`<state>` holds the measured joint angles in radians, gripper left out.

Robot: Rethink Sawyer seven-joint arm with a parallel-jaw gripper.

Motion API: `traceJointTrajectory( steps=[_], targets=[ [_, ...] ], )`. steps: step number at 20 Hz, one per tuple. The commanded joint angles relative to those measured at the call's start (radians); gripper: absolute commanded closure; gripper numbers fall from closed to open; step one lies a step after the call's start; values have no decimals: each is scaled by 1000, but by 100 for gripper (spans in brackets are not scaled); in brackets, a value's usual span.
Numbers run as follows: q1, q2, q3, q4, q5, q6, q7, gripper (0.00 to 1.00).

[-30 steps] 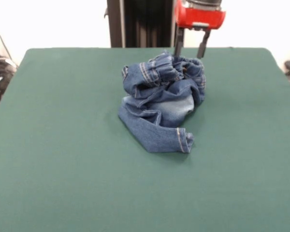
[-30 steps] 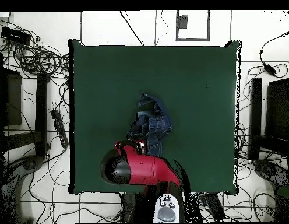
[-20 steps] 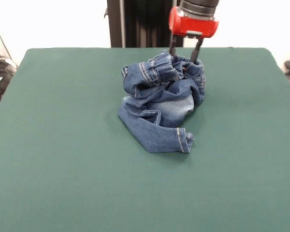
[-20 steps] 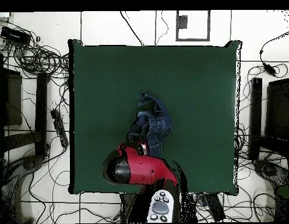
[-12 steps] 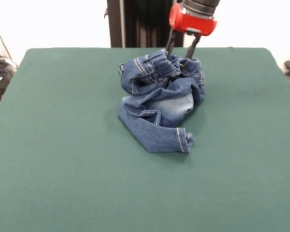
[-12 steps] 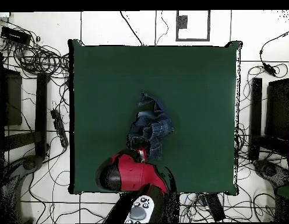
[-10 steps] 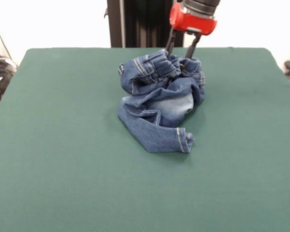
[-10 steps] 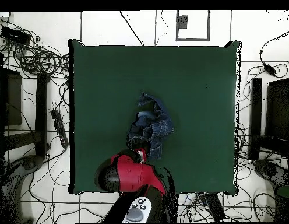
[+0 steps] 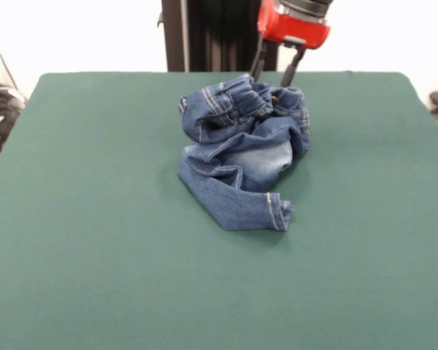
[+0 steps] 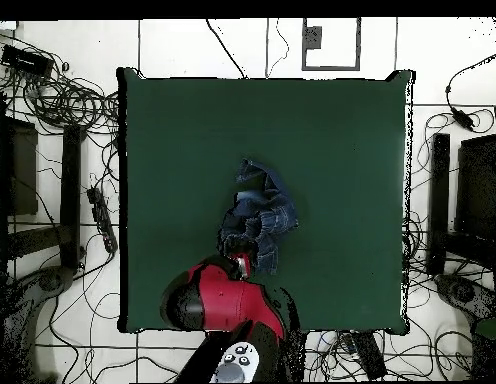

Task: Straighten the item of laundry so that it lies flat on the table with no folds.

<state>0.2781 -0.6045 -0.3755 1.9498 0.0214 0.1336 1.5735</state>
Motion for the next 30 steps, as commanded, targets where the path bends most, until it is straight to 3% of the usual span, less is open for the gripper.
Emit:
traceJointTrajectory(
  steps=[1,10,18,23,30],
  targets=[
    [19,-27,42,-49,77,86,231,0],
    [35,-54,17,-81,61,200,197,0],
    [13,2,-2,-169,32,151,172,0],
    [53,35,-64,-235,9,134,165,0],
    [95,30,-104,-188,-2,84,192,0]
  ],
)
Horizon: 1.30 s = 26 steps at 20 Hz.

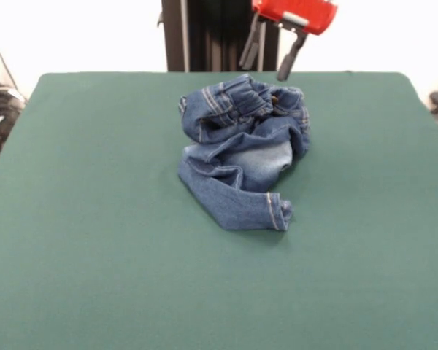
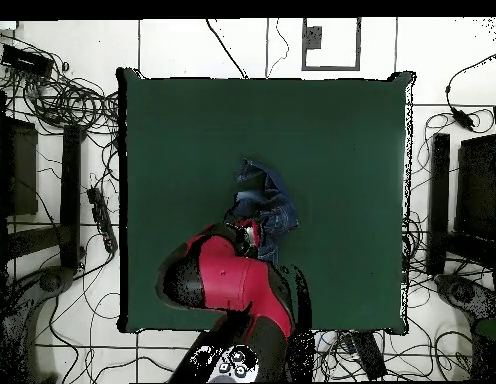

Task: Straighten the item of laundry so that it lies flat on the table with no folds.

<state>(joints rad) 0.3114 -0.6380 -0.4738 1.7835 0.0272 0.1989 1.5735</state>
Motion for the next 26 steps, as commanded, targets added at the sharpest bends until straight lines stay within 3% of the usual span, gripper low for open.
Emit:
traceJointTrajectory(
  steps=[1,8,14,26],
  targets=[
    [74,68,-22,-23,-9,23,194,0],
    [41,83,-5,-72,-11,84,145,0],
    [18,89,38,-29,-10,12,162,0],
    [-73,37,177,94,-2,-4,163,0]
  ],
)
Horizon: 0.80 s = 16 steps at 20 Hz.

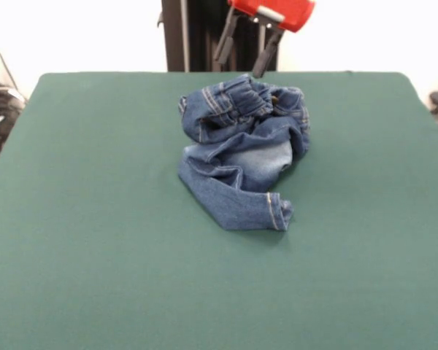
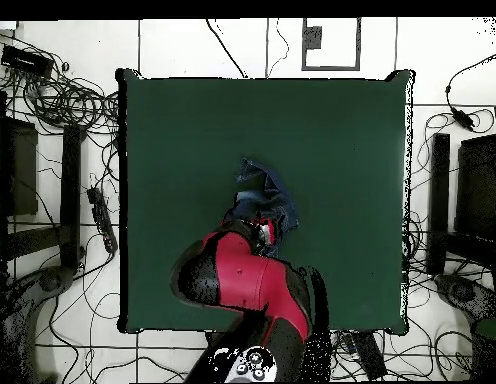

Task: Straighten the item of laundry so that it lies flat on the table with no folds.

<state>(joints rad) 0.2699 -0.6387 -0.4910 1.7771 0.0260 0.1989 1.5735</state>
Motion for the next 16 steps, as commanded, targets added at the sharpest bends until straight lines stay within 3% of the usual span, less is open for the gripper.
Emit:
traceJointTrajectory(
  steps=[1,10,16],
  targets=[
    [-37,36,203,108,-2,-9,164,0],
    [-71,23,280,162,8,-37,184,0],
    [-54,32,268,164,-4,-65,190,0]
  ],
)
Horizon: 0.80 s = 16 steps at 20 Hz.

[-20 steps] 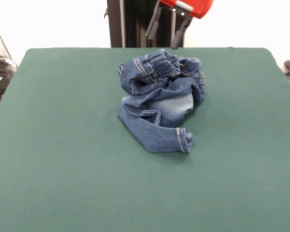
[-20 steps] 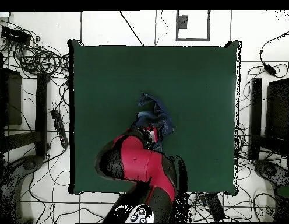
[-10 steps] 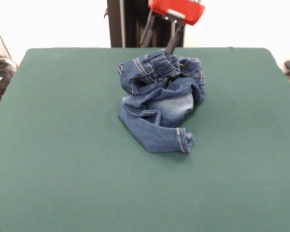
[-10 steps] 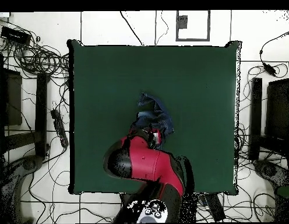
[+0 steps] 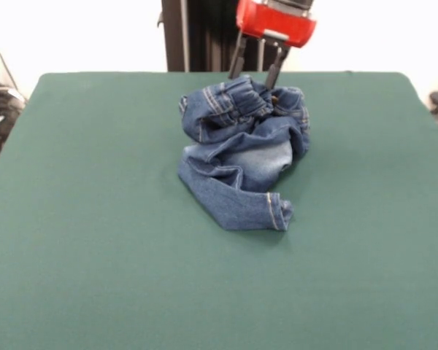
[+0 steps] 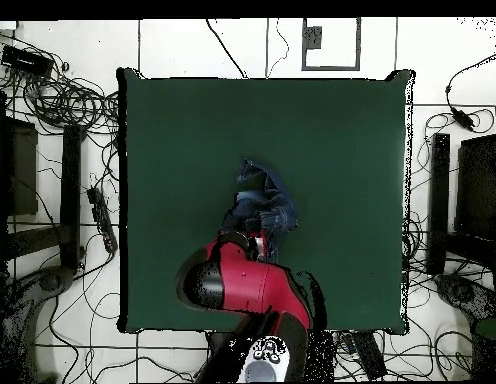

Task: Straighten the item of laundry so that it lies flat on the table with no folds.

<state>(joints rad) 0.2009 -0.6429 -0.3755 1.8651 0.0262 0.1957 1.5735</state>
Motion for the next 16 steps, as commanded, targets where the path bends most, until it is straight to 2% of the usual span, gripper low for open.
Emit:
traceJointTrajectory(
  steps=[1,5,10,16],
  targets=[
    [23,40,143,73,-9,-74,192,0],
    [117,88,25,40,-10,-141,223,0],
    [208,144,-94,4,36,-188,247,0],
    [238,169,-126,6,87,-228,270,0]
  ],
)
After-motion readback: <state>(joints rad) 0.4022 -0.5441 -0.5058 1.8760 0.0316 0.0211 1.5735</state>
